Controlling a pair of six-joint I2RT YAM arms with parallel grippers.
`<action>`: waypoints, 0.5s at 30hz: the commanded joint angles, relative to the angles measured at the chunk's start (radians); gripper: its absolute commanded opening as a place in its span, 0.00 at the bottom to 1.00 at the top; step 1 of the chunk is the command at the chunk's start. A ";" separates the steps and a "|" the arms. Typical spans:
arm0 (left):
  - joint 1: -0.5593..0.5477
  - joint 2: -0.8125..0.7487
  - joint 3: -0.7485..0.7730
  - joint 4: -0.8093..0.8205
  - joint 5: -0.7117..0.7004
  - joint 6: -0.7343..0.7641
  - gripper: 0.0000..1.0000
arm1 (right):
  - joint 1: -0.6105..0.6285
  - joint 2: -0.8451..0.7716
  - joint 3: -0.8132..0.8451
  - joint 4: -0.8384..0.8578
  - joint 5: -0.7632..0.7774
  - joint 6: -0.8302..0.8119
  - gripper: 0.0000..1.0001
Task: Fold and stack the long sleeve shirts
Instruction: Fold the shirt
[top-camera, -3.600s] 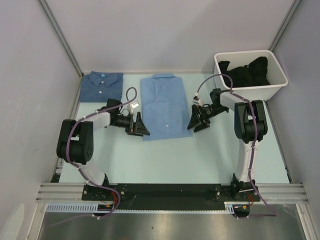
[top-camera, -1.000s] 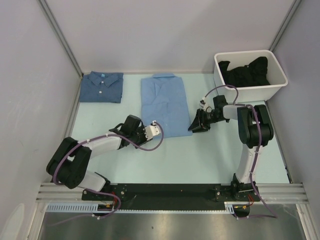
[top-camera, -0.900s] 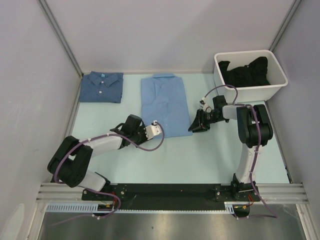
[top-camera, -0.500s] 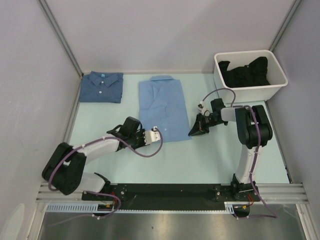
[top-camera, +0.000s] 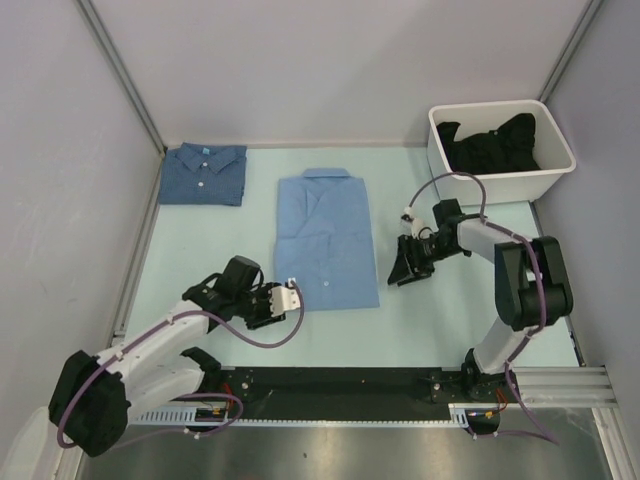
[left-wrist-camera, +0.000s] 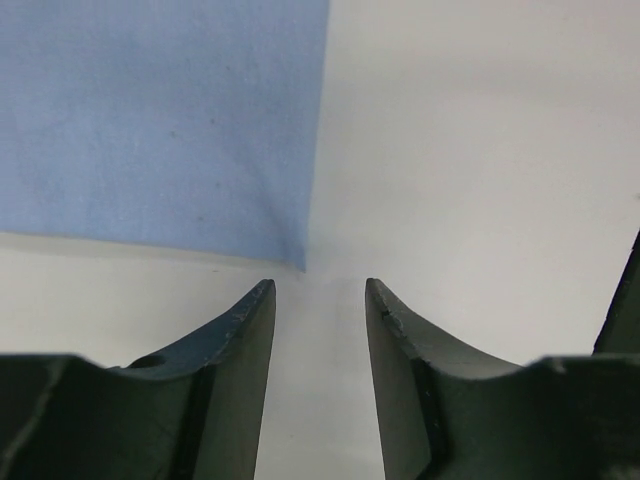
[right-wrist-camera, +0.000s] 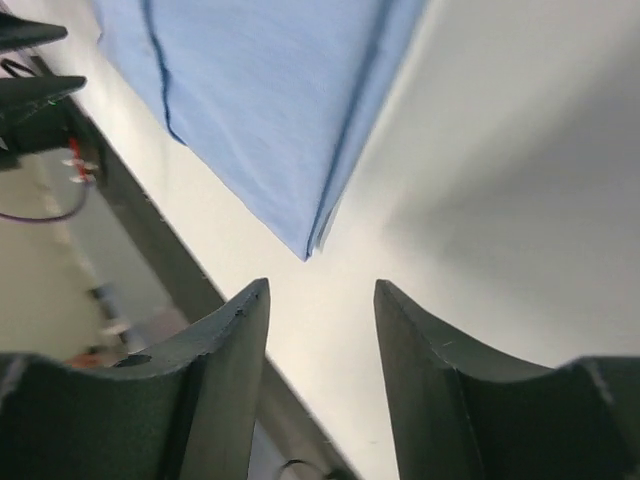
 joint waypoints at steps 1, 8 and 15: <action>0.003 -0.044 -0.012 0.008 0.011 0.031 0.47 | 0.032 -0.140 0.033 -0.016 0.051 -0.334 0.53; -0.036 0.025 -0.024 0.078 0.010 0.091 0.41 | 0.299 -0.339 -0.174 0.286 0.177 -0.592 0.54; -0.097 0.056 -0.057 0.155 -0.050 0.114 0.38 | 0.416 -0.353 -0.306 0.449 0.298 -0.770 0.54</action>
